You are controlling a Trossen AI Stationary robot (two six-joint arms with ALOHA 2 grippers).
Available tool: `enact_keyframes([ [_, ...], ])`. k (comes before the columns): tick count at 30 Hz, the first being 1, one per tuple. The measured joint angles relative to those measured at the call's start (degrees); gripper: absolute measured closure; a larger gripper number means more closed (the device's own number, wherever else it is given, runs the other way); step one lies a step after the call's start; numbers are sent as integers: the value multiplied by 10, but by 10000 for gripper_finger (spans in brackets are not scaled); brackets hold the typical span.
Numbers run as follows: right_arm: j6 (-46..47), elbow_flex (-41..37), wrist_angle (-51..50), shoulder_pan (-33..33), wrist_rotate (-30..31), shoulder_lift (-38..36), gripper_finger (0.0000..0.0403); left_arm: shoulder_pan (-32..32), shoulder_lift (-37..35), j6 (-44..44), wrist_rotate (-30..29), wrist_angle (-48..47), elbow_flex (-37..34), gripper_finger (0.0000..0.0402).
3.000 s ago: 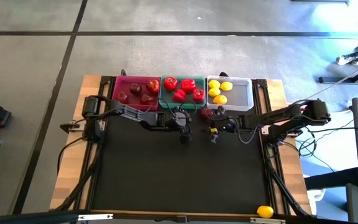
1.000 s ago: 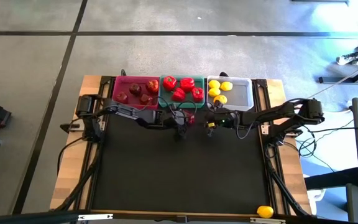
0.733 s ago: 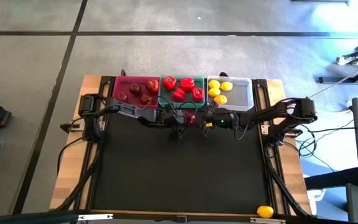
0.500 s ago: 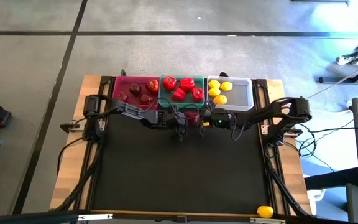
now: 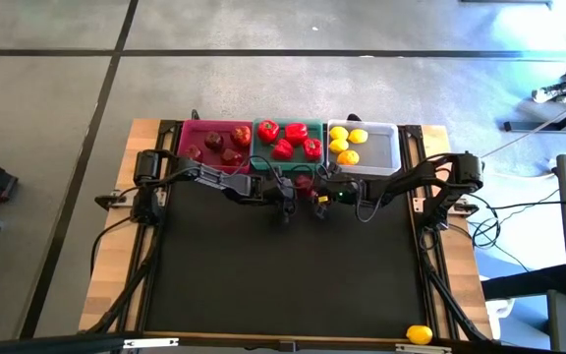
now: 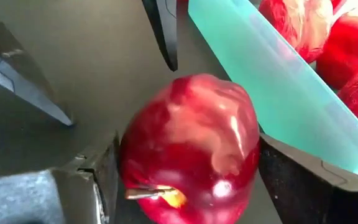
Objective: Sort produce into baskets
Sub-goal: Put the apple into the pink bin
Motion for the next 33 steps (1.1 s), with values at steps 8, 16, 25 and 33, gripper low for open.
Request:
enact_keyframes([
  [8,1,0,6,0,-1,0,209,0,0,-10,0,1,0,18],
  [16,20,-1,-41,1,-31,-32,251,-10,-7,-51,-8,-19,0,18],
  [25,60,16,-198,1,-103,-148,241,-65,-77,-84,-38,-84,4,18],
  [33,34,143,-392,35,-111,-163,240,-110,-172,-123,4,-213,5,18],
])
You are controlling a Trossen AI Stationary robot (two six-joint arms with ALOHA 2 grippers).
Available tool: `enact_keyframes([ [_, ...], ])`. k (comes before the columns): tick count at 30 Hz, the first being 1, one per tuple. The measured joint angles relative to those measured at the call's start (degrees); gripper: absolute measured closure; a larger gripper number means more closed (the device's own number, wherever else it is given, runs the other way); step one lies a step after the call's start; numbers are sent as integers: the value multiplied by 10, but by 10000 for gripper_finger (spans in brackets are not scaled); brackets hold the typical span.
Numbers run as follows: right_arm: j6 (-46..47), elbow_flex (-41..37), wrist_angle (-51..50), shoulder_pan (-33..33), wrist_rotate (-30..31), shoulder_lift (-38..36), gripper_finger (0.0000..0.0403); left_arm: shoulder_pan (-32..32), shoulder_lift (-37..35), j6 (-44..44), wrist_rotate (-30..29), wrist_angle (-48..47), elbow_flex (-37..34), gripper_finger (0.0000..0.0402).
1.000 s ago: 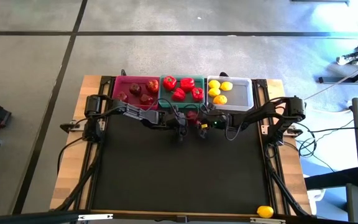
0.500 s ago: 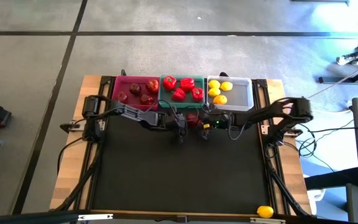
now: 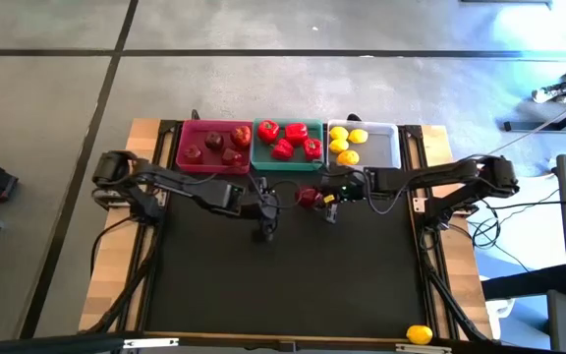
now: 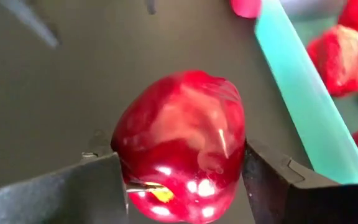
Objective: Sort produce into baskets
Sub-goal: Put the apple into the pink bin
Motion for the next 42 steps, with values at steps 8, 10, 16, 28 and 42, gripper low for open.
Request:
enact_keyframes([
  [8,30,181,-206,23,-4,36,240,-29,-82,-39,-3,-16,-64,18],
  [10,44,225,-261,22,-12,56,240,-32,-100,-52,-7,4,-97,18],
  [16,54,338,-409,22,-26,124,239,-39,-126,-93,-10,85,-160,18],
  [28,54,396,-524,22,-83,211,239,-41,-128,-102,-10,125,-191,18],
  [42,33,393,-502,23,-105,254,239,-42,-128,-105,-10,125,-191,17],
])
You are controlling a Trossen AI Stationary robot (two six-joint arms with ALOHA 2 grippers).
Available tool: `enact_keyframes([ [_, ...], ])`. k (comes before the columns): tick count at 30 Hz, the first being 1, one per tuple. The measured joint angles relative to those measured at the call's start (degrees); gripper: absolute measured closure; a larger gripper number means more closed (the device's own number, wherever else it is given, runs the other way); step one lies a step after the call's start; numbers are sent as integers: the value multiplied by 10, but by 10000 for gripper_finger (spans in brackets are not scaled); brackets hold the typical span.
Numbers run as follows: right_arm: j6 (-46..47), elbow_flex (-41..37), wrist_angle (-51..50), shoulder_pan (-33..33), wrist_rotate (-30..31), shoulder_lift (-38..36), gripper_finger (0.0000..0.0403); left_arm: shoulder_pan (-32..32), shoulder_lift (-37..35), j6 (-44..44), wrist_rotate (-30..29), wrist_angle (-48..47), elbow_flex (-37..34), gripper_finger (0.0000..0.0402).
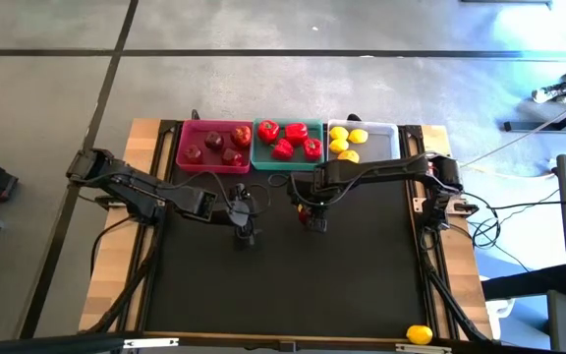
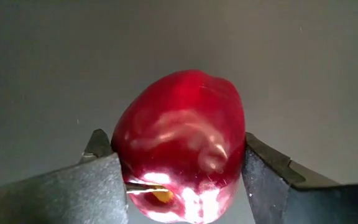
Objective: Sort produce into baskets
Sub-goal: Put the apple into the pink bin
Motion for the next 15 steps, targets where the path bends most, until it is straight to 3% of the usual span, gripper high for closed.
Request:
enact_keyframes([
  [15,19,-15,37,0,-33,7,239,0,0,9,0,16,0,17],
])
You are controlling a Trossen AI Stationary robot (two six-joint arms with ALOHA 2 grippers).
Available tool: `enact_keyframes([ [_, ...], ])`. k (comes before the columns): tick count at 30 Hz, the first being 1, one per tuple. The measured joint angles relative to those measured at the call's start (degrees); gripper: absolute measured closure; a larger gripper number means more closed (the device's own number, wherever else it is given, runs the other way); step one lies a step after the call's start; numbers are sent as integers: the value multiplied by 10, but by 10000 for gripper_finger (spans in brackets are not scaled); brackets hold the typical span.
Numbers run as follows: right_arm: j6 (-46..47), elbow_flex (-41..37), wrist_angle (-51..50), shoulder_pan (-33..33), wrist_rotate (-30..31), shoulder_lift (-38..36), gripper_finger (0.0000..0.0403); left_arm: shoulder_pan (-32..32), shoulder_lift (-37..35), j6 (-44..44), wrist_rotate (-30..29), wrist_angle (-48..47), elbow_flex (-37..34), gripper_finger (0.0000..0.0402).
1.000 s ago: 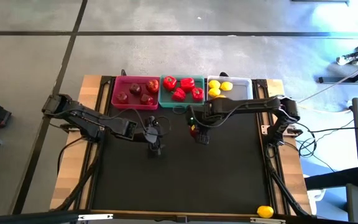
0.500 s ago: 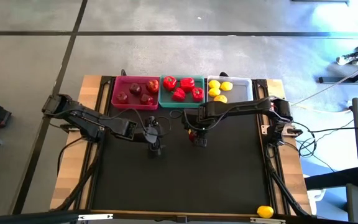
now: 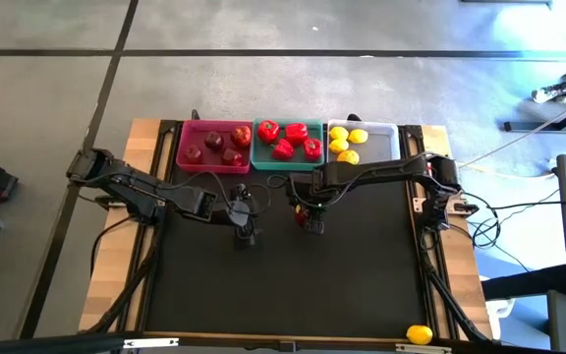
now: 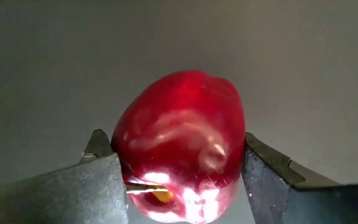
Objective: Sort produce into baskets
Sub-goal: Put the apple into the pink bin
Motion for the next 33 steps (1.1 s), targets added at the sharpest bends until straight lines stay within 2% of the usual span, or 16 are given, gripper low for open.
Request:
enact_keyframes([
  [3,21,0,-35,0,-6,0,239,0,0,-2,0,-1,0,17],
  [7,53,-1,-130,-1,-36,0,239,0,0,-2,0,1,0,17],
  [12,58,-37,-169,-1,-44,10,239,0,0,-3,0,2,0,17],
  [17,51,-66,-159,-1,-59,10,239,0,0,-3,0,10,0,17],
  [27,29,-66,-139,-1,-55,9,238,0,0,4,0,11,0,17],
  [30,25,-66,-134,-1,-52,9,225,0,0,4,0,12,0,17],
  [33,18,-66,-128,-1,-52,9,195,0,0,4,0,12,0,17],
])
